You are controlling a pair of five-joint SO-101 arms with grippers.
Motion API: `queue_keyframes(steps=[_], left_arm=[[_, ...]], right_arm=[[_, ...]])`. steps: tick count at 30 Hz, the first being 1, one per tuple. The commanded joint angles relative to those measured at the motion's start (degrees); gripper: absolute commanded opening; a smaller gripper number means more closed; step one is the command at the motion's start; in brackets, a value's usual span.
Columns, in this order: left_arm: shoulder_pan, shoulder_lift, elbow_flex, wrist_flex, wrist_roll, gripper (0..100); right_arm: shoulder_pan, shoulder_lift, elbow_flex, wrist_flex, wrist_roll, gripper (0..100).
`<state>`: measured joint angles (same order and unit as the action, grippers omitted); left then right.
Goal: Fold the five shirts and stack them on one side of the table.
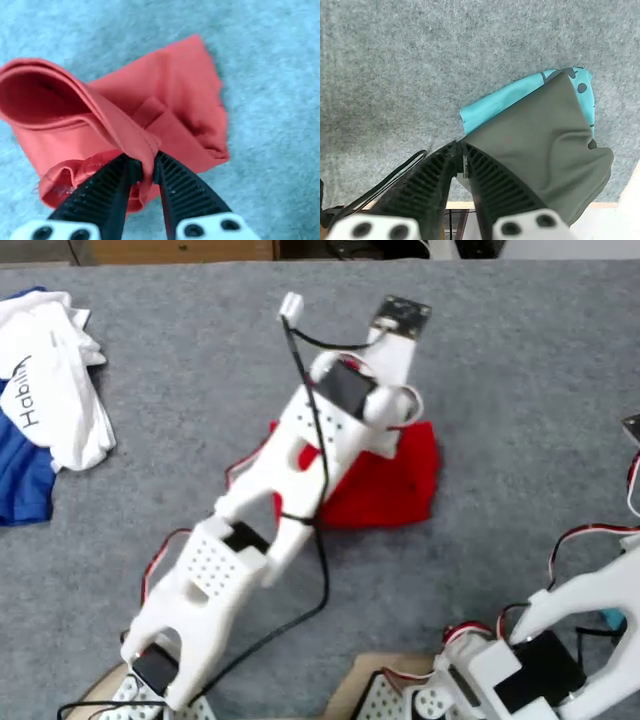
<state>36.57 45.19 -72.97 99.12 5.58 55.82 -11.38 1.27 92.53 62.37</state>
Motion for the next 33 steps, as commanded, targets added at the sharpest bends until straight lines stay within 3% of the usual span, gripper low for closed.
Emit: queue_keyframes(steps=[1, 11, 23, 29, 33], left_arm=[[2.3, -0.1, -3.2, -3.0, 0.7, 2], [4.9, 2.5, -3.2, -9.4, 5.5, 2], [7.5, 3.1, -3.2, -11.4, 5.8, 3], [6.6, 2.9, -3.5, -9.1, 5.8, 24], [3.6, 2.5, -3.6, -8.1, 5.8, 26]], right_arm=[[1.1, -2.8, 0.0, -0.7, 0.4, 0.5], [1.2, -3.2, 3.6, -2.0, 0.3, 0.5], [1.2, -3.2, 3.8, -2.3, 0.3, 0.5], [1.2, -3.2, 3.6, -2.3, 0.3, 0.5], [1.1, -3.2, 3.6, -2.2, 0.3, 0.5]])
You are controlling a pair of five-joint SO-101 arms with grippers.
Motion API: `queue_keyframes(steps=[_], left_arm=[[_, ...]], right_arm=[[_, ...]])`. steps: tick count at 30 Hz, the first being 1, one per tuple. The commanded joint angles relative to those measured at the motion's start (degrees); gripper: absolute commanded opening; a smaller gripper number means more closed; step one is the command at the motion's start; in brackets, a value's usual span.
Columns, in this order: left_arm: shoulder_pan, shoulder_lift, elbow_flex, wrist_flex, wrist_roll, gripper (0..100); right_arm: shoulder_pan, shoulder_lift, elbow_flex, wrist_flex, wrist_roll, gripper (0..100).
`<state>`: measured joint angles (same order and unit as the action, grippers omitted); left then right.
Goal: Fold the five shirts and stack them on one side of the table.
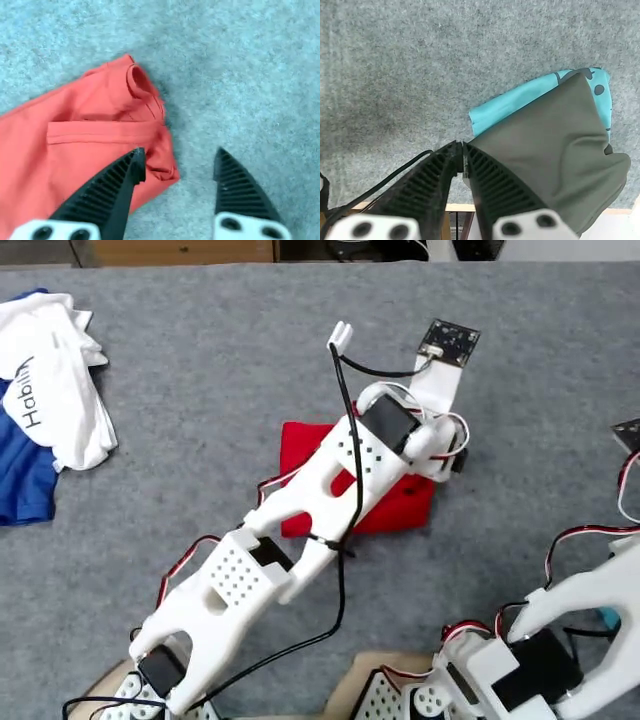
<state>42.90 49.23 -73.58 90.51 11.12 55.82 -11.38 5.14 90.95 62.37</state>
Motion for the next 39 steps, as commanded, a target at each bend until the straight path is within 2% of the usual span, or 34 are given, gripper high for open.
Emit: queue_keyframes(steps=[1, 5, 9, 13, 19, 24, 28, 35, 39], left_arm=[[-4.0, -1.5, -3.0, 0.5, 0.3, 26], [-10.1, -1.5, -5.7, 3.1, 0.3, 21], [-15.9, -1.0, -6.9, 6.2, 0.1, 12], [-21.7, -0.9, -3.0, 6.4, 0.2, 1], [-30.2, -0.9, 8.4, 6.3, -0.3, 2], [-33.7, -0.9, 15.3, 5.2, -3.2, 2], [-34.9, -0.9, 22.5, 1.4, -4.6, 2], [-38.2, -1.0, 30.1, -6.2, -4.7, 2], [-40.3, -1.1, 32.4, -9.4, -8.5, 2]], right_arm=[[0.8, -3.3, -0.2, -0.4, 0.3, 0.5], [-1.0, -3.3, -0.2, -0.3, 0.0, 0.5], [-7.5, -3.3, -0.3, 0.7, -4.3, 0.5], [-20.6, -3.2, -1.3, 3.0, -10.0, 0.5], [-43.2, -2.5, -8.6, 2.5, -21.1, 0.5], [-57.5, 4.5, -15.7, 2.5, -24.4, 0.5], [-61.8, 16.6, -23.7, 3.2, -28.6, 0.9], [-67.9, 36.9, -45.8, 11.3, -34.5, 1.2], [-71.5, 43.1, -50.7, 11.4, -37.8, 10.3]])
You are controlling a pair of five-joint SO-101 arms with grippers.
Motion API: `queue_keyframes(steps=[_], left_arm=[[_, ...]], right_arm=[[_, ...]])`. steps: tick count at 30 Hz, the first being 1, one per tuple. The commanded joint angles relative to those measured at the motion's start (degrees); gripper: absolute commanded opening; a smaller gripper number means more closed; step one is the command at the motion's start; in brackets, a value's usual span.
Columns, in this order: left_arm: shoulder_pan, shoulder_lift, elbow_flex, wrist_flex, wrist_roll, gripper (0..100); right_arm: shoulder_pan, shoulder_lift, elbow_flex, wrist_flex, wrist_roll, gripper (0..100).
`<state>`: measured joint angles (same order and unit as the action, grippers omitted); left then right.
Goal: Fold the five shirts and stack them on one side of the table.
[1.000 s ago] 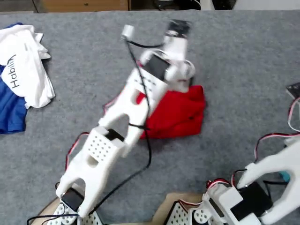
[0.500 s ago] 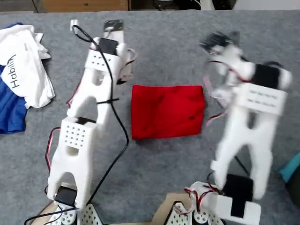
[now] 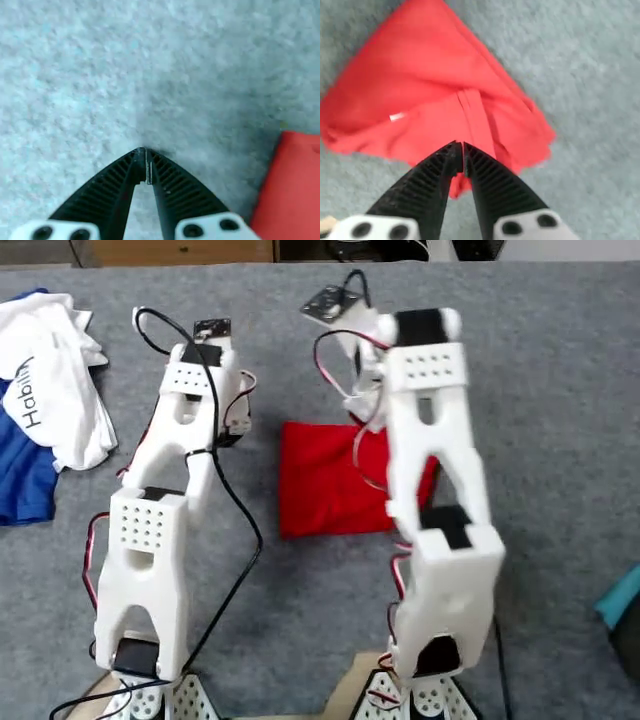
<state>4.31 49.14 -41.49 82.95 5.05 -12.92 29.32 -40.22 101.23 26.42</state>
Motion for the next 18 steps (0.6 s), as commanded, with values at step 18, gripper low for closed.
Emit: queue_keyframes(steps=[18], left_arm=[[-5.4, -0.9, -1.9, -5.9, -3.4, 2]], right_arm=[[2.2, 17.0, -9.3, 0.4, -4.6, 12.9]])
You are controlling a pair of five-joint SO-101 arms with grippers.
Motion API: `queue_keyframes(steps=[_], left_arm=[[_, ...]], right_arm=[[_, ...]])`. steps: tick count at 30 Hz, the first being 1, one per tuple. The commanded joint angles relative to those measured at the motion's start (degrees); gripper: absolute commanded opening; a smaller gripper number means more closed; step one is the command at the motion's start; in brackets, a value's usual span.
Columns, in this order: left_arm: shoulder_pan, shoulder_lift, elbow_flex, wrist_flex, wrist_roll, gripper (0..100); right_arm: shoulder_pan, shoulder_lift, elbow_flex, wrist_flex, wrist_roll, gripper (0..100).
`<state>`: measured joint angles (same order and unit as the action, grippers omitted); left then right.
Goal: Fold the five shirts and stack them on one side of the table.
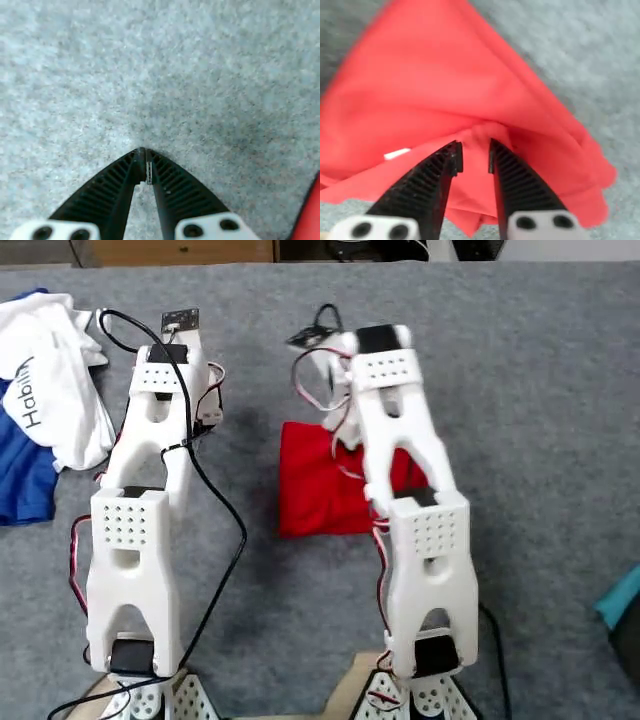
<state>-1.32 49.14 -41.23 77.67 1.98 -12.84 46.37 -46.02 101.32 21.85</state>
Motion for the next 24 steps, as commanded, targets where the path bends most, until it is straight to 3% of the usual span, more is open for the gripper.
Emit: queue_keyframes(steps=[1, 24], left_arm=[[0.6, -0.9, -2.1, -0.6, -0.4, 2], [1.2, -0.8, -2.1, -0.6, -0.4, 2]], right_arm=[[2.3, 0.0, -3.6, 0.3, 0.2, 13.1], [0.7, 6.4, -4.0, -0.9, 0.3, 10.8]])
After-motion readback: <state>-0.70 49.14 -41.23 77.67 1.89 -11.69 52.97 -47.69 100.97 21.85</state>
